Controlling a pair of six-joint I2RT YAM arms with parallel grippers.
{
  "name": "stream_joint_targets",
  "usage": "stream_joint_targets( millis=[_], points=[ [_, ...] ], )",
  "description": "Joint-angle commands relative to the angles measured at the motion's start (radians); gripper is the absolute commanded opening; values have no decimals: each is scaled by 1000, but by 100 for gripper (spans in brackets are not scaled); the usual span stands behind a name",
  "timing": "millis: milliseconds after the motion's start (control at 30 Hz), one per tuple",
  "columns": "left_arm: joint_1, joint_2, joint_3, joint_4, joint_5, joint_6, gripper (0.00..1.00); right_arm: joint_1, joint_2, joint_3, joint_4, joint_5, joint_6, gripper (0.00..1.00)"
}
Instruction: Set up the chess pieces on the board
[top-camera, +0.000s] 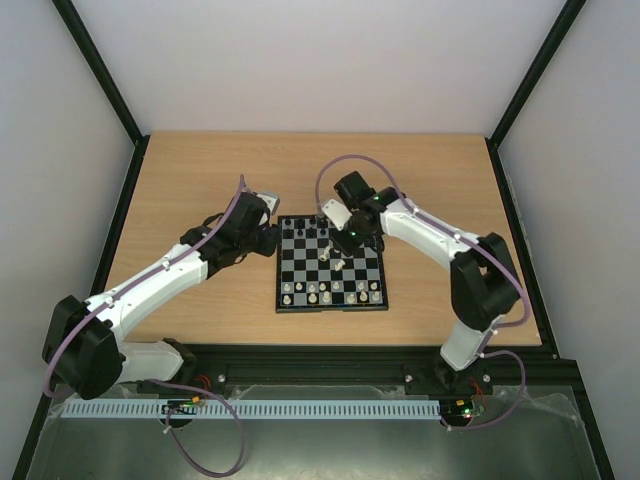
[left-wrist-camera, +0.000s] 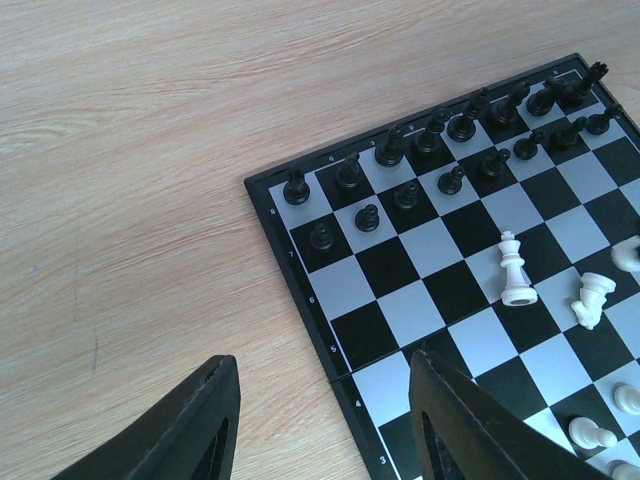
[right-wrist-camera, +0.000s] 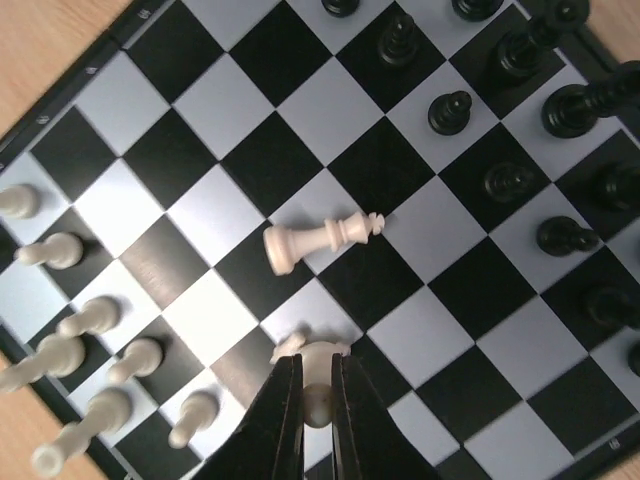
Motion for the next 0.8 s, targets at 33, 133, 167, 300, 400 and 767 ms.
stream_joint_targets(
  millis=[33, 133, 167, 300, 400, 767],
  points=[
    [1, 8, 2, -7, 4, 9, 48, 3, -108, -106, -24, -60, -51, 3],
    [0, 9, 2, -7, 5, 9, 48, 5, -138, -175, -26, -91, -80, 3],
    [0, 10, 2, -7, 6, 9, 48, 5, -147, -194, -25, -99, -85, 3],
    [0, 14, 2, -9, 7, 9, 48, 20, -169, -242, -16, -79, -94, 3],
    [0, 17, 4, -9, 6, 11, 48, 36, -172, -270, -8, -68, -106, 3],
    [0, 23, 3, -10, -1, 10, 48, 68, -135, -292, 4, -41, -111, 4]
  ],
)
